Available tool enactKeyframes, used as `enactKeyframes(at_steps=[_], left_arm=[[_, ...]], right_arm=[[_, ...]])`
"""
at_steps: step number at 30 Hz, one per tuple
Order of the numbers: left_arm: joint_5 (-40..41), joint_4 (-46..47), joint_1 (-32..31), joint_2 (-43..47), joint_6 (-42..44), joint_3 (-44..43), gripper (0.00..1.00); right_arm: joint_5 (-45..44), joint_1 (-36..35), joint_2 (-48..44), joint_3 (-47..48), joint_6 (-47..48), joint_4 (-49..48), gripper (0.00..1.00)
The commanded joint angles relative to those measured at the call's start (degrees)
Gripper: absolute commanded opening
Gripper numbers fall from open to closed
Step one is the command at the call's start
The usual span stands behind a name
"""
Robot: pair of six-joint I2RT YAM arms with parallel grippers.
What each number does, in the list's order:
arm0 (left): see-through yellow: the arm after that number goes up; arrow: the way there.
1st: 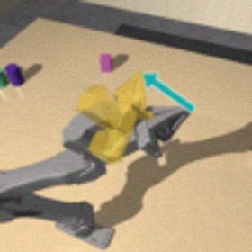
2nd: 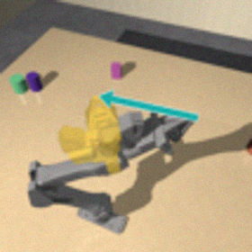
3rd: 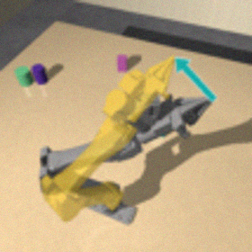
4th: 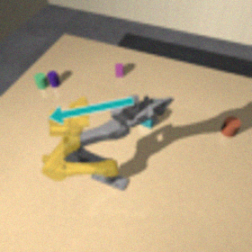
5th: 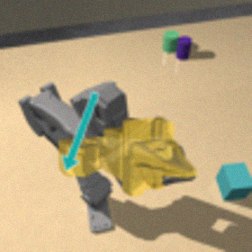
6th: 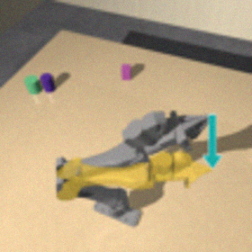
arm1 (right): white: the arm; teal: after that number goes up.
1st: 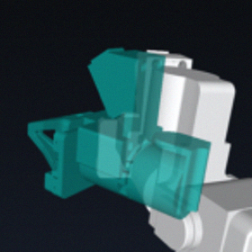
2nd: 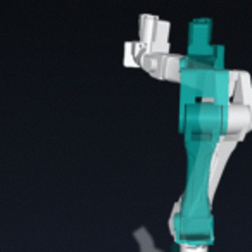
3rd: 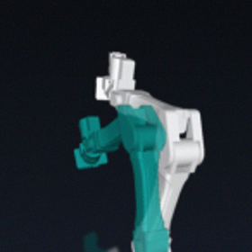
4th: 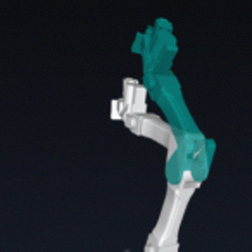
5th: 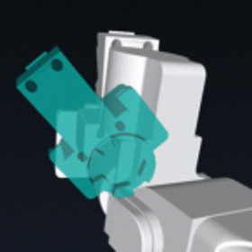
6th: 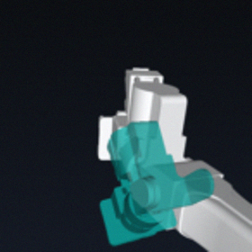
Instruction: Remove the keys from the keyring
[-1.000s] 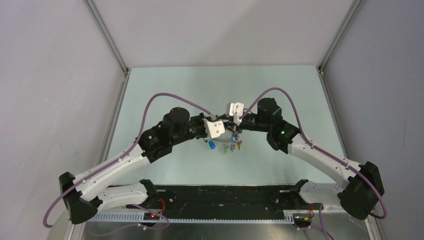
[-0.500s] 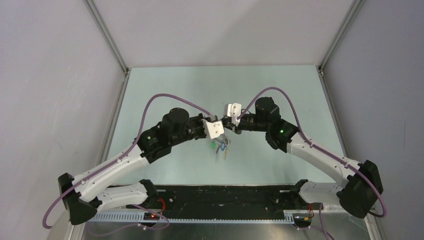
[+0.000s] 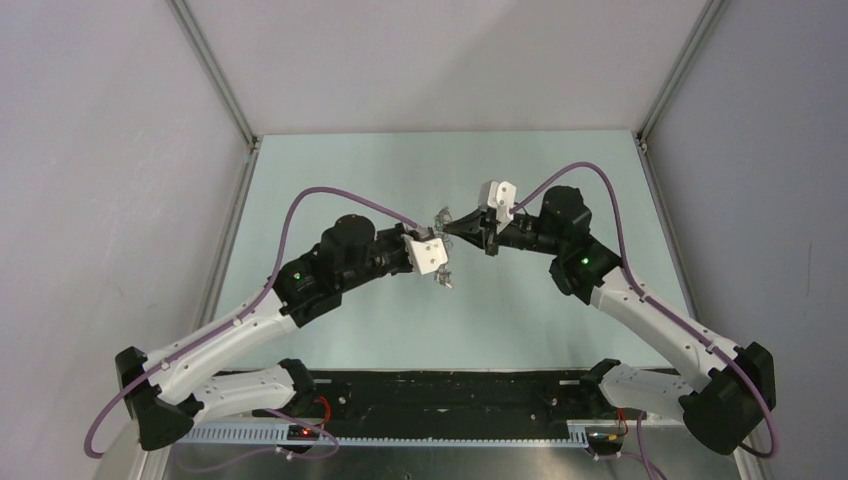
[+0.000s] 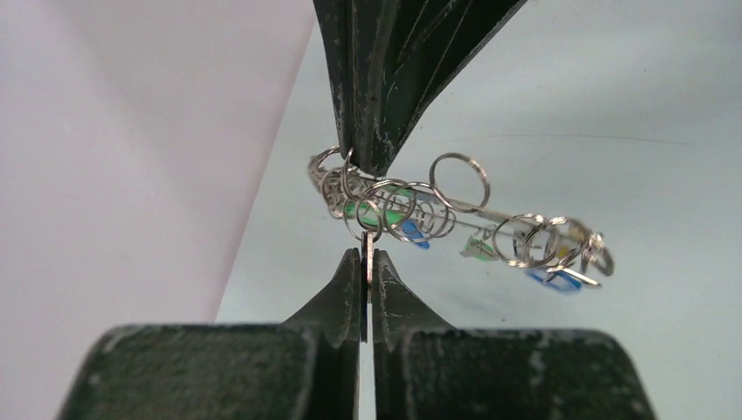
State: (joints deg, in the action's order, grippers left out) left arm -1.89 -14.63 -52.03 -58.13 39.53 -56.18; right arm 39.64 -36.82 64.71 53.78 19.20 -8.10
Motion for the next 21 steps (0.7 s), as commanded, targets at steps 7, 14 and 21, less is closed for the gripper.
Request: enactKeyframes(at_steps=[7,14,21], left_arm=[[-0.8,2.6,-0.1,0.6,0.4,-0.9,0.00],[-3.9,2.7,-0.4,0.6,0.0,-0.9,0.00],[-2.0,2.6,-0.5,0.3,-0.1,-1.0,0.00]], right_arm=[[3.3,-0.2,-2.4,-2.3,-14.2,-22.4,0.00],[0.2,-2.1,-1.0,-3.8,-15.7,-26.4,0.00],[-5.2,-4.4,0.6,-4.5,-16.6,-27.8,0.00]])
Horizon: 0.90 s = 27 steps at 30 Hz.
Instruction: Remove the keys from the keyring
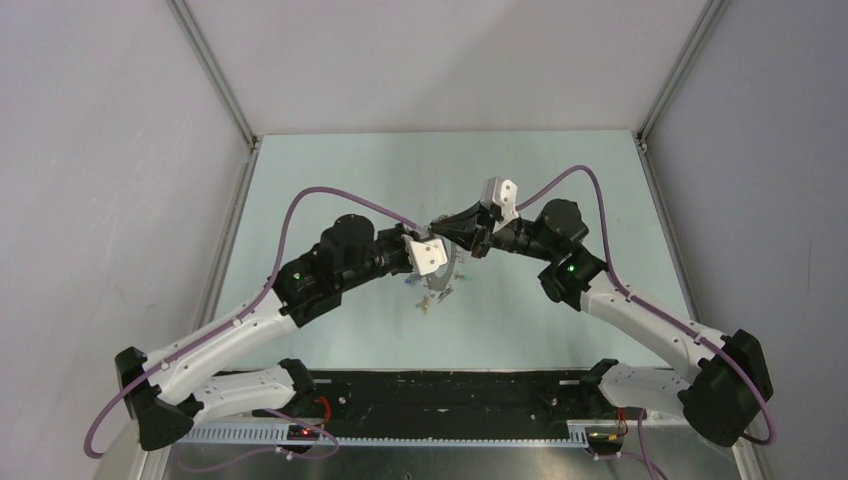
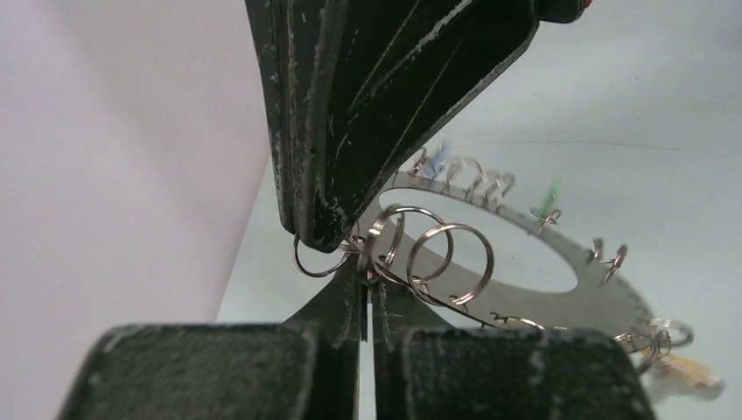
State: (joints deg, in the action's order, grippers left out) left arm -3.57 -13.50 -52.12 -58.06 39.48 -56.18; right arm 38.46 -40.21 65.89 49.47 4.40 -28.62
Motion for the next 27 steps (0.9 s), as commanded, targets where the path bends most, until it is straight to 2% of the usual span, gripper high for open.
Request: enactKeyframes(at_steps=[1,7,10,21,27], left_arm=[[0.2,1.5,-0.4,0.2,0.0,-1.1,0.00],[2.5,1.5,-0.4,-0.2,-0.3,-1.3,0.00],[2.9,1.4,-0.4,-0.3,-0.4,-1.3,0.00],[3.3,1.5,-0.4,-0.8,-0.4,-1.4,0.00],[2.7,1.5,-0.4,-0.1,-0.4,-1.4,0.00]], right_arm=[[-6.5,-1.0,-1.2,-1.3,-1.9,-8.3,0.00],[-16.5,2.9,-8.2,-5.3,-1.2,-7.0,0.00],[-18.8,4.9,-12.1,-7.5,-1.9,-6.7,0.00],[-19.2,7.2,-18.8,-13.3,-3.1,-5.1,0.00],[-10.6,7.3,-17.8,-13.3,-2.0,-3.1,0.01]])
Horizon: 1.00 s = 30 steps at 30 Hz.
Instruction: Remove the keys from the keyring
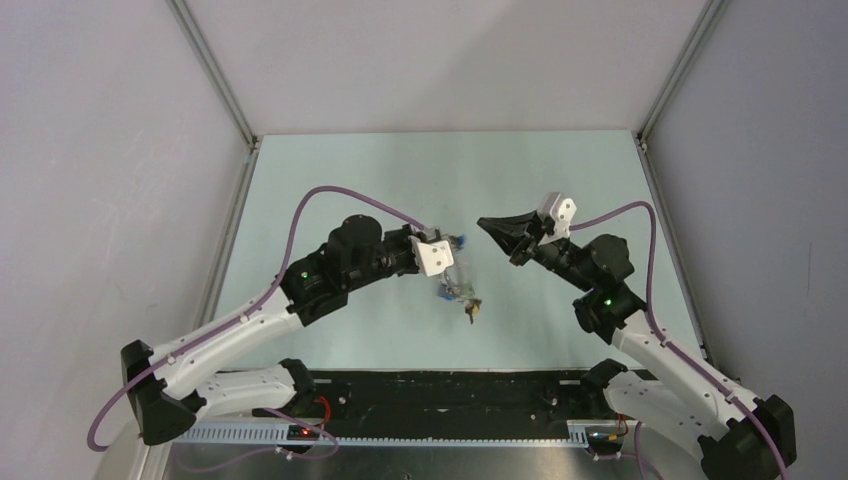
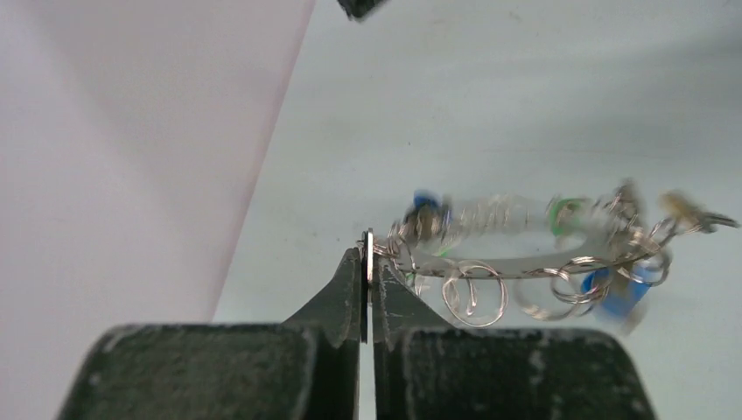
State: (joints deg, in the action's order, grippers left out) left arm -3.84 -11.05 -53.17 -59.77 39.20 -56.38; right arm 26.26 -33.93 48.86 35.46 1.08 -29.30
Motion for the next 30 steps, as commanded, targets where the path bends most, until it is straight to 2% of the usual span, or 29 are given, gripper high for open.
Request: enactKeyframes(at_steps=[1,3,7,11,20,24,30], left_arm=[[2.9,-0.9,0.7,1.8,0.0,-1.1,0.00],[2.8,-0.9,0.7,2.1,0.4,-0.9,0.00],[1.8,-0.9,0.6,2.7,0.9,-0.7,0.00],[1.2,-0.9,0.7,3.2,1.1,-0.4,0.00],[-0.7,-0.9,0.7,3.7,1.5,-0.1,0.00],[-1.1,-0.8,0.7,3.7,1.7,0.0,0.00],[-1.3,-0.9,0.6,3.8,1.7,0.0,0.00]], right_arm=[[2.9,1.0,-0.5,0.7,1.7,-1.4,0.07],[4.0,1.0,-0.1,0.7,2.7,0.4,0.17],[4.9,0.8,0.0,0.8,5.6,2.4,0.23],[7.4,0.6,1.3,2.6,9.2,4.6,0.24],[9.5,-2.4,8.1,12.1,21.3,16.4,0.25],[10.4,-3.7,10.9,14.9,24.2,18.7,0.30],[10.0,-5.9,14.7,18.1,27.7,22.4,0.30]])
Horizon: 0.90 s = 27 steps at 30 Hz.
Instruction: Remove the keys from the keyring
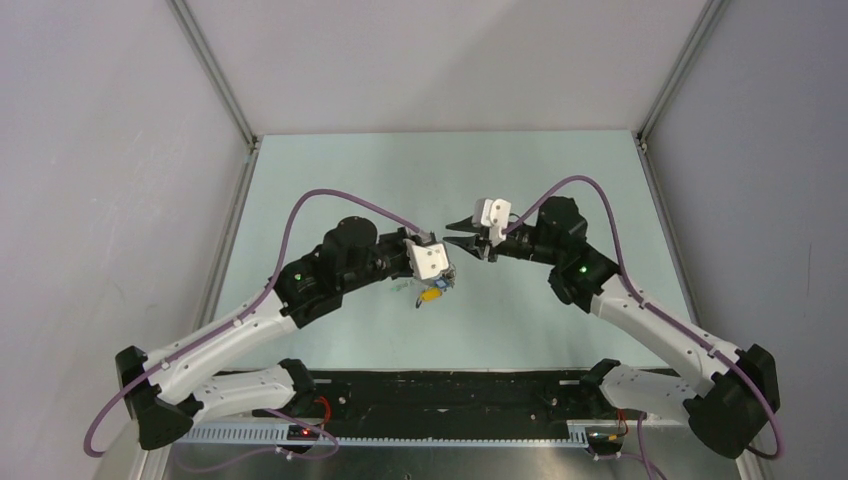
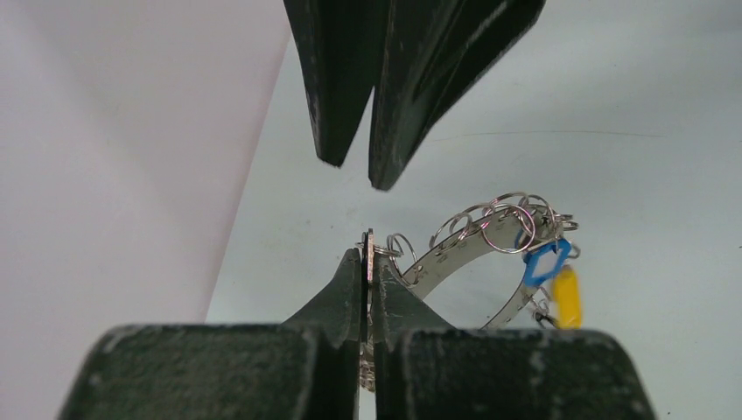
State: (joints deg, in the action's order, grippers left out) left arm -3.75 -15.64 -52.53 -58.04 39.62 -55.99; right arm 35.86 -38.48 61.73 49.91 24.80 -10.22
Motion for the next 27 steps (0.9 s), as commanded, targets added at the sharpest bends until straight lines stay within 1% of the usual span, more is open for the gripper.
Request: enactKeyframes(at_steps=[1,10,14,16,17,19,22,24,25,27], left_arm=[[-1.4,3.7,0.0,2.2,1.3,-0.4,0.00],[-1.6,3.7,0.1,2.4,0.9,-0.6,0.00],[-1.9,3.7,0.0,2.6,0.7,-0.6,0.00],[-1.9,3.7,0.0,2.7,0.7,-0.6,0.00],[-1.7,3.7,0.0,2.8,0.7,-0.6,0.00],[-1.5,3.7,0.0,2.9,0.6,-0.7,0.00],[0.1,3.6,0.1,2.9,0.6,-0.8,0.00],[1.0,3.7,0.1,3.0,0.6,-0.8,0.00],[1.2,3.7,0.1,3.2,0.6,-0.8,0.00],[1.6,3.7,0.1,3.3,0.6,-0.8,0.00]], right_arm=[[-0.2,-2.0,2.2,4.1,4.6,3.7,0.30],[-3.7,-5.9,5.6,5.1,6.8,4.9,0.29],[-6.1,-7.0,6.5,5.1,7.4,4.7,0.23],[-6.9,-7.3,6.6,5.1,7.5,4.6,0.18],[-7.2,-7.2,6.6,5.1,7.5,4.6,0.14],[-7.8,-7.3,6.5,5.1,7.5,4.7,0.10],[-9.0,-7.4,6.4,5.1,7.9,5.7,0.09],[-9.8,-7.4,6.1,5.1,8.2,6.5,0.05],[-9.9,-7.4,6.0,5.1,8.2,6.8,0.00],[-10.6,-7.4,5.8,5.1,8.3,7.7,0.00]])
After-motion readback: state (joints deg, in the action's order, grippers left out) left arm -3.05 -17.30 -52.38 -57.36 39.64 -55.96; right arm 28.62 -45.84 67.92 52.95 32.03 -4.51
